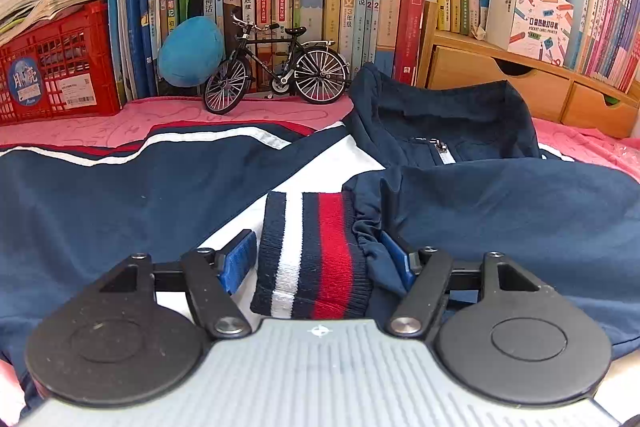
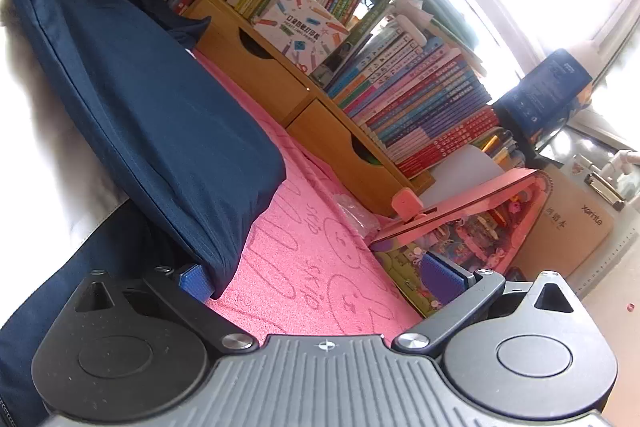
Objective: Fold clothes
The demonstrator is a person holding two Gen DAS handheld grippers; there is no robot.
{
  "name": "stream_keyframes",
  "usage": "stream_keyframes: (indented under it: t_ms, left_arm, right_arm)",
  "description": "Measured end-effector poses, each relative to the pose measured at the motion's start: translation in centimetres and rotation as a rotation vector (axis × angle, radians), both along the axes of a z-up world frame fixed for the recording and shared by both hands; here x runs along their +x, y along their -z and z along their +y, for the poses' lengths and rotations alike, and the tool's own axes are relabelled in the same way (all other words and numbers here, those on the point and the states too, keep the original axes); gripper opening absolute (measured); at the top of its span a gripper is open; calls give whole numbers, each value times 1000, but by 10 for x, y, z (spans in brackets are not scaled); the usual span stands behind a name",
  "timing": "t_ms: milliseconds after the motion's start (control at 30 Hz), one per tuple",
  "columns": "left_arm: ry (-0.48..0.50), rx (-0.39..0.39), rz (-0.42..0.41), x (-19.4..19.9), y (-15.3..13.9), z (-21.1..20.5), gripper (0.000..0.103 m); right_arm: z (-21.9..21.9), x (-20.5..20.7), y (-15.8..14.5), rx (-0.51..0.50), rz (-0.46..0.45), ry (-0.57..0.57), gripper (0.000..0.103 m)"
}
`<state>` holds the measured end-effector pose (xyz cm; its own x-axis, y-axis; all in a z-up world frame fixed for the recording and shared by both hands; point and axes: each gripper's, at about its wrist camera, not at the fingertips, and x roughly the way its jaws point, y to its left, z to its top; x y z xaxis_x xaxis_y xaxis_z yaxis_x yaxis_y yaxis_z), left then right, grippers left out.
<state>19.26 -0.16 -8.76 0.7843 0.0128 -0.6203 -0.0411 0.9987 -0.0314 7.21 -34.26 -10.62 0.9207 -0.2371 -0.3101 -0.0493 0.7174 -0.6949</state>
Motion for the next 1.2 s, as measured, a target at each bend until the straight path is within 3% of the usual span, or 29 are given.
stream_keyframes:
  t_ms: [167,267,333,500,667,900,1100,1200]
  left_arm:
    - [15,15,8,-1,1,9,81]
    - [25,21,12,-1,1,9,82]
    - [27,22,13,-1,2,9,82]
    - [33,18,14,0,2,9,83]
    - [32,23,15,0,2,9,84]
    - [31,22,15,0,3,9,85]
    - [38,17,20,1,4,11,90]
    - [39,18,20,1,4,10,90]
  right_arm:
    - [-5,2,-3,-8,45,-48,102]
    - [-6,3,-8,15,78,-50,102]
    - [4,-1,-13,-15,55,-37,103]
    - [37,-21,-25,-10,24,-143,103]
    - [67,1,-12,-63,20,-177,103]
    - [23,11,-6,-86,-13,-73,103]
    - [-13,12,-3,-40,-22,-102,103]
    - [-12,9,-12,-21,46,-124,103]
